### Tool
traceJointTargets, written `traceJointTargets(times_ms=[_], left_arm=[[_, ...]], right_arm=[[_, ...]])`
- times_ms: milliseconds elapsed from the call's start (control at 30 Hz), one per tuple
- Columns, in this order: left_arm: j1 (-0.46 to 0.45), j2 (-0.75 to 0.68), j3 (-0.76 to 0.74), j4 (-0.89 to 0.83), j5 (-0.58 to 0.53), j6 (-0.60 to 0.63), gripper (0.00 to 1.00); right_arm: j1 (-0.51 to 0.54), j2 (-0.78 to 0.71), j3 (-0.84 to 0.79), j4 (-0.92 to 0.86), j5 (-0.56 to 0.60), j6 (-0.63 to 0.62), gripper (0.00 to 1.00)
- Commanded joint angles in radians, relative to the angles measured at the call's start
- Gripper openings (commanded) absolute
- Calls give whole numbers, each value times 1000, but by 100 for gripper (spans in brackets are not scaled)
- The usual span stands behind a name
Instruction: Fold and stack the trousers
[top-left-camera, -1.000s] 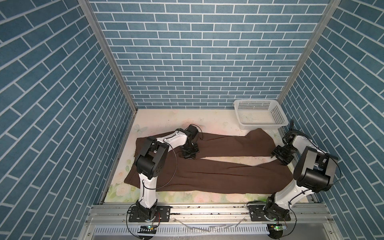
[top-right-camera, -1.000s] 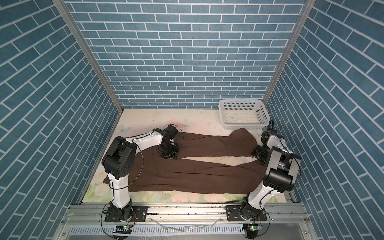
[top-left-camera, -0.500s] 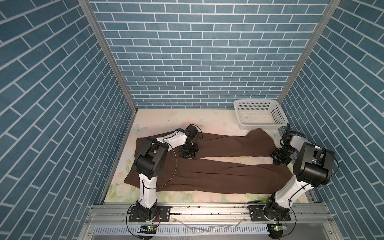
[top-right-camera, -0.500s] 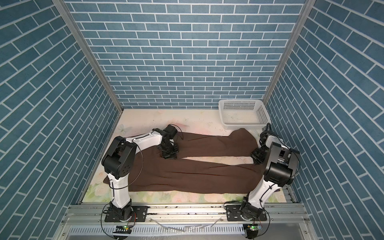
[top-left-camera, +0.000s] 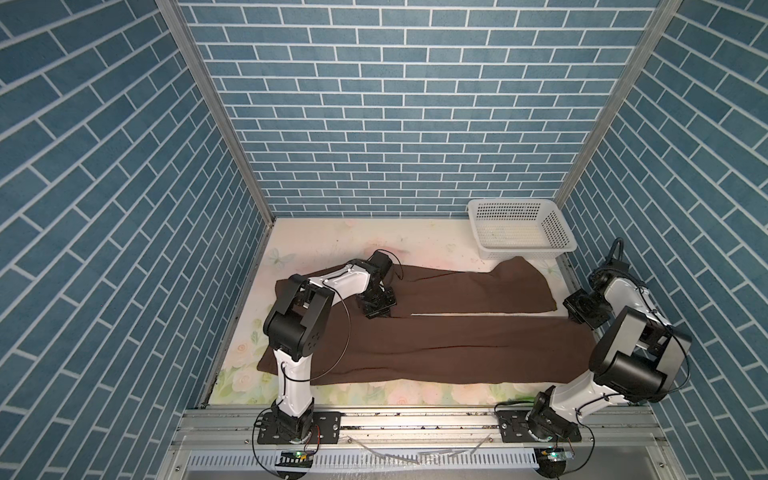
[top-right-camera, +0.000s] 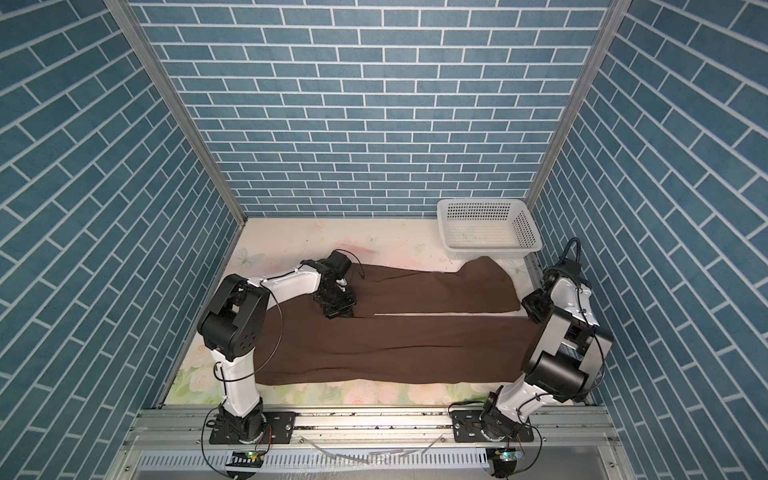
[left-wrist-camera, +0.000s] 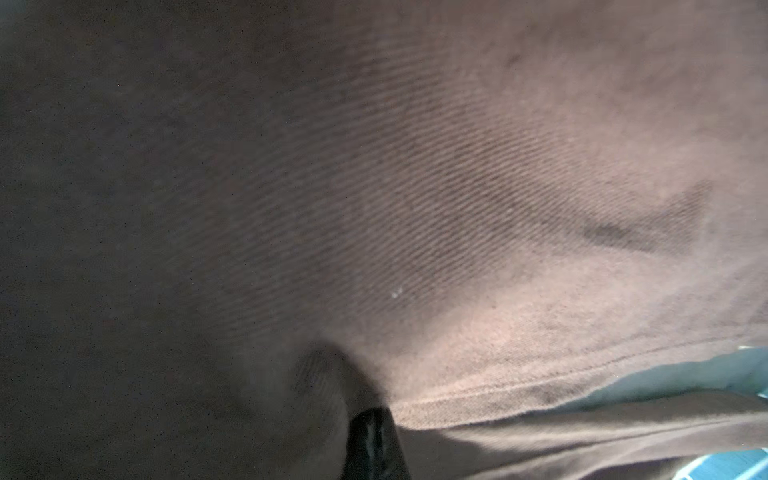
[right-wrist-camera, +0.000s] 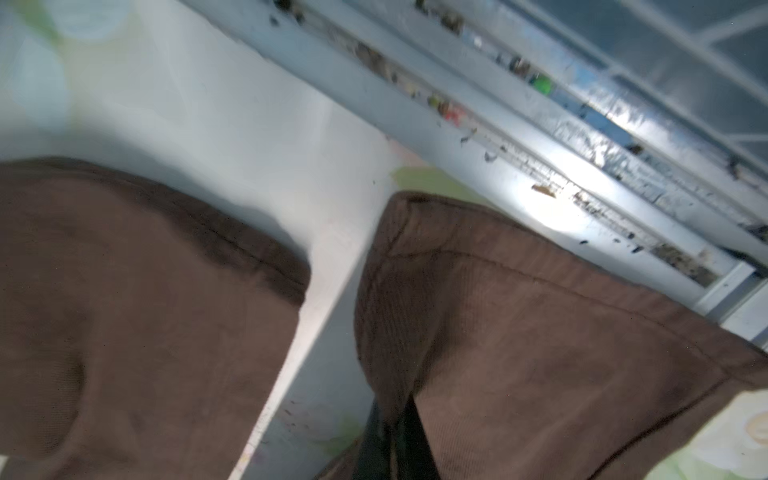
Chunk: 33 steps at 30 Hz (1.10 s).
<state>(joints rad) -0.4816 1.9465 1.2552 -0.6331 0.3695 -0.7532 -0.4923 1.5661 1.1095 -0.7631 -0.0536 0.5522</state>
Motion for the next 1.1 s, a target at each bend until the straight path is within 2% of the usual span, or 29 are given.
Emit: traceJointTargets(times_ms=[0,133,200,233,300,333,400,600,733,833,967,1067], left_arm=[[52,65,-65,-42,-150,0,0],[64,52,-43,-48,-159,5,0],[64,51,-24,-54,-153,7,2],[64,47,-14,-56,-149,6,14],[64,33,-1,-57,-140,6,43],[64,21,7,-59,-137,7,51],[64,-7,24,-74,-143,10,58],[66,-144,69,-168,-227,17,61],[78,-271,26,-222,-301,-14,65],[97,-375,-54,-259,-351,-53,68],[103,-520,-179,-311,-405,-121,69],[103,-663,-301,-340,-439,-193,58]], right_arm=[[0,-34,-24,57,11,45,0],[0,13,-23,58,-20,46,1],[6,26,-31,62,-26,48,28],[9,30,-33,62,-20,48,37],[23,31,-31,57,-2,36,46],[38,29,-24,51,14,26,47],[82,15,-8,38,59,2,48],[337,-92,-17,82,174,-90,45],[594,-169,-64,172,229,-165,43],[788,-169,-84,244,253,-210,43],[992,-113,-100,386,224,-235,43],[1099,-35,-77,502,139,-249,41]])
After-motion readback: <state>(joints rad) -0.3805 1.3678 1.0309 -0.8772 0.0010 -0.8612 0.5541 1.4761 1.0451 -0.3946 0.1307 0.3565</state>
